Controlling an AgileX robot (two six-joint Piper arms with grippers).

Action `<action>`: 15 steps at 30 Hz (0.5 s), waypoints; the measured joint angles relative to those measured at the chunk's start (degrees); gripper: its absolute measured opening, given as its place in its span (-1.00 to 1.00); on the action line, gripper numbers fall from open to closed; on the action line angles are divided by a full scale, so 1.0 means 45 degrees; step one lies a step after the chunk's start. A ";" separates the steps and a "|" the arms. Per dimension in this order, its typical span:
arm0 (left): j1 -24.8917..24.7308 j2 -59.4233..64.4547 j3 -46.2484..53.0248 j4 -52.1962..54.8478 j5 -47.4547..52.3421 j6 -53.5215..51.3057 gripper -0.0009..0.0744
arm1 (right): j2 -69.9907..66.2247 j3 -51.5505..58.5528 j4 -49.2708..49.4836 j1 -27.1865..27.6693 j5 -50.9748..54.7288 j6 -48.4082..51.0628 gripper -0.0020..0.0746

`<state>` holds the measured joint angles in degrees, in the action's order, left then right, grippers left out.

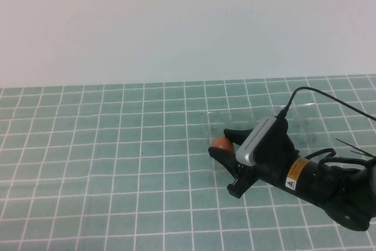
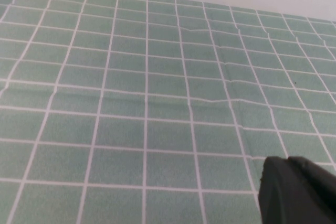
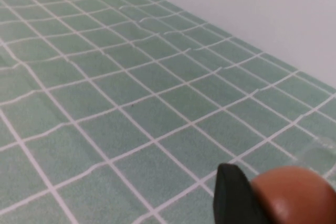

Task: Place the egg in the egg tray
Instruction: Place the egg in the egg tray

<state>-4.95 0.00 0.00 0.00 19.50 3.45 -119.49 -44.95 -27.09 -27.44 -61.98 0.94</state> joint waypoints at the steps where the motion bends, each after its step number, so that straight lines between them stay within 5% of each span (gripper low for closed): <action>1: 0.0000 0.0000 0.0000 0.0000 0.0000 0.0000 -0.98 | -0.0078 -0.0058 -0.0128 0.0000 0.0000 0.0000 -0.08; 15: 0.0000 0.0000 0.0000 0.0000 0.0000 0.0000 -0.98 | -0.0224 -0.0056 -0.0288 0.0000 -0.0004 0.0026 -0.08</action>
<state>-4.95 0.00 0.00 0.00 19.50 3.45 -120.50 -45.20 -28.39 -27.44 -62.00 1.06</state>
